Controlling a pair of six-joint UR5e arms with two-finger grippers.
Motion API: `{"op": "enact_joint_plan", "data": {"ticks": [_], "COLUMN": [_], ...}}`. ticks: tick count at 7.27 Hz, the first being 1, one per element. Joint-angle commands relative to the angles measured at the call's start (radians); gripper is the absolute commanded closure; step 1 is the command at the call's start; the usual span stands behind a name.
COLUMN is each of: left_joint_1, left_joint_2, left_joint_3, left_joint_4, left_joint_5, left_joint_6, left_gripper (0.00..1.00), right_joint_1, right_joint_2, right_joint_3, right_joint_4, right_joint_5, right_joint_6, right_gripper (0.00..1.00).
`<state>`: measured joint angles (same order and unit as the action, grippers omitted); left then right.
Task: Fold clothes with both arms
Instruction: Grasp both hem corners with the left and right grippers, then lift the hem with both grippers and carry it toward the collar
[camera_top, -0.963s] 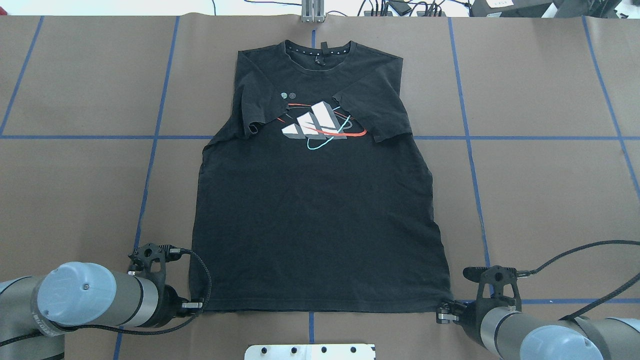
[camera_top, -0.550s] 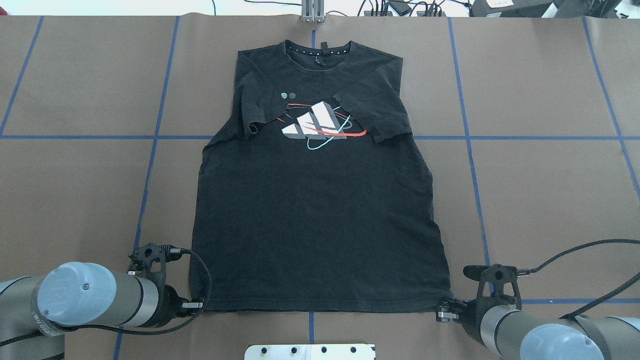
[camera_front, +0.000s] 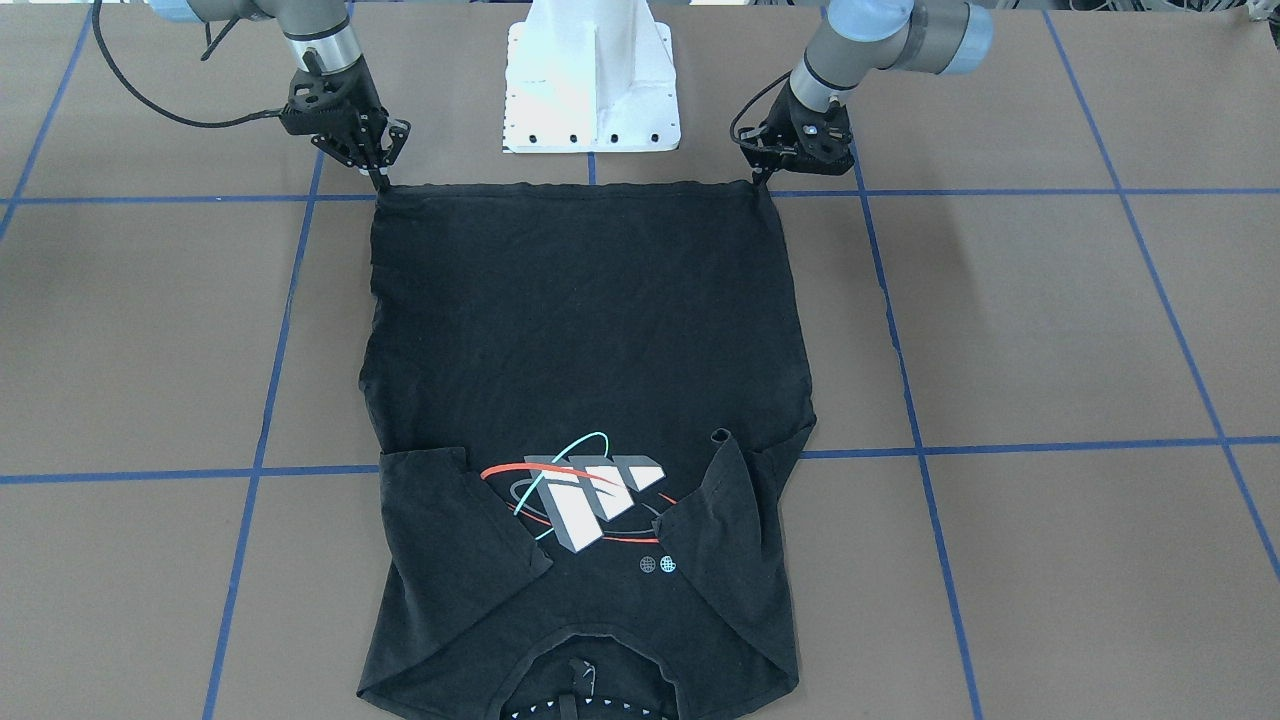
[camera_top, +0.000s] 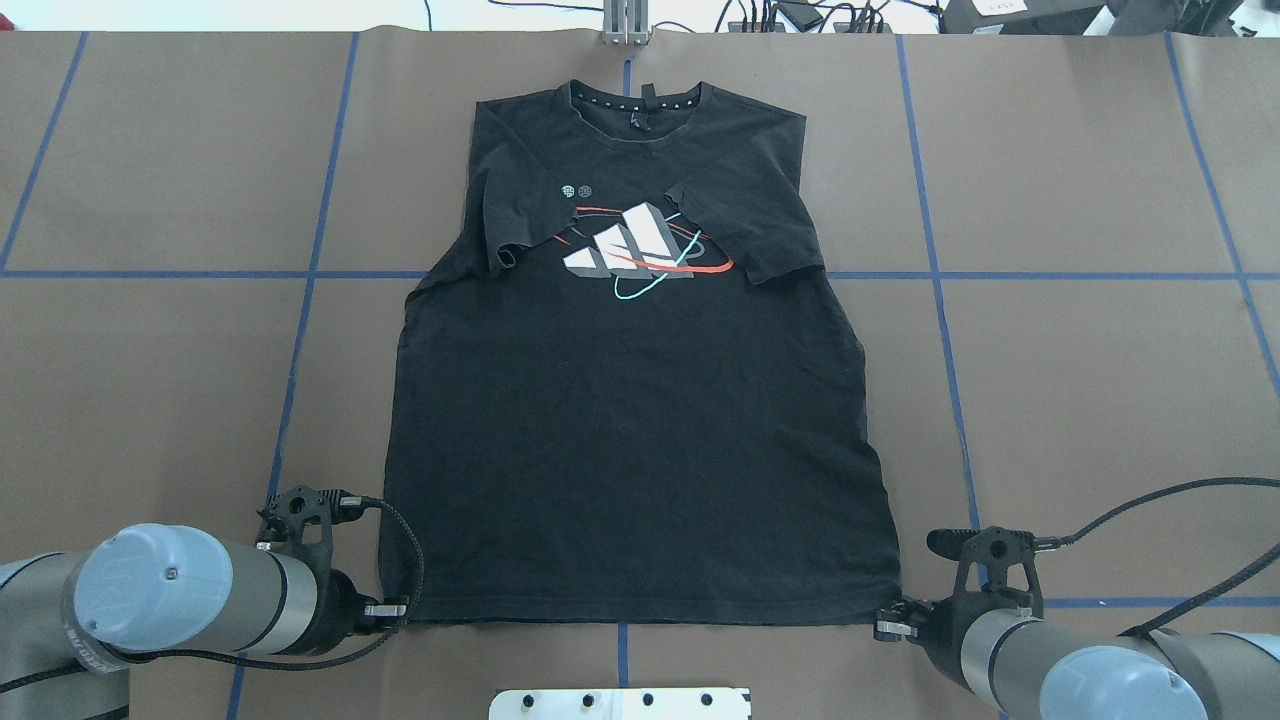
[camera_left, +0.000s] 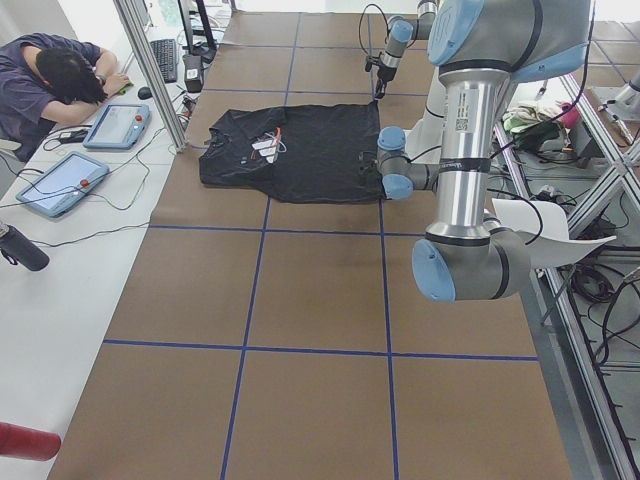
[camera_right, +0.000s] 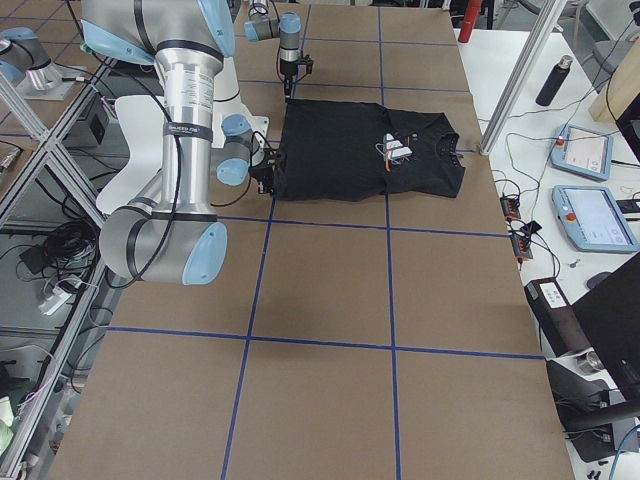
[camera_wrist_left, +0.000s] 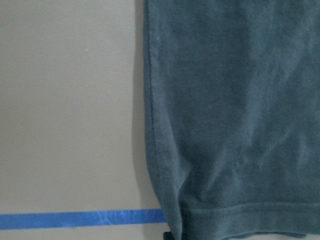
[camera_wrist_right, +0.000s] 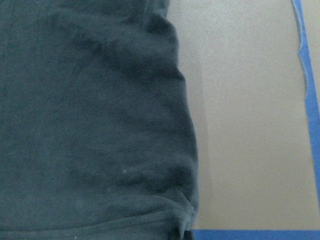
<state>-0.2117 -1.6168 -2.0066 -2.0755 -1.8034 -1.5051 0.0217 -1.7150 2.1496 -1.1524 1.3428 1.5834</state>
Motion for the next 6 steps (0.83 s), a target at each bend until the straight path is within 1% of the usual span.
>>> {"op": "enact_joint_plan", "data": {"ticks": [1,2,4,5,6], "left_joint_1": [-0.002,-0.012,-0.072,-0.092,-0.094], "left_joint_2": [0.001,0.012,0.031,0.073,0.122], "left_joint_3": [-0.011,-0.053,-0.156,-0.219,-0.292], "left_joint_4": [0.002,0.006,0.012,0.012,0.012], "left_joint_5": [-0.004,-0.045,-0.201,-0.256,-0.286], "left_joint_6": [0.0,0.008,0.009,0.009,0.008], "left_gripper": [1.0,1.0,1.0,1.0,1.0], "right_joint_1": [0.006,0.023,0.102,0.107,0.106], "right_joint_2": [0.0,0.0,-0.008,-0.015,-0.017], "right_joint_3": [0.013,0.042,0.102,0.146,0.204], "right_joint_4": [-0.001,-0.001,-0.003,-0.03,-0.086], "right_joint_5": [0.007,0.039,0.239,0.289,0.333], "right_joint_6": [0.0,-0.002,-0.002,-0.002,-0.002], "right_gripper": [1.0,1.0,1.0,1.0,1.0]}}
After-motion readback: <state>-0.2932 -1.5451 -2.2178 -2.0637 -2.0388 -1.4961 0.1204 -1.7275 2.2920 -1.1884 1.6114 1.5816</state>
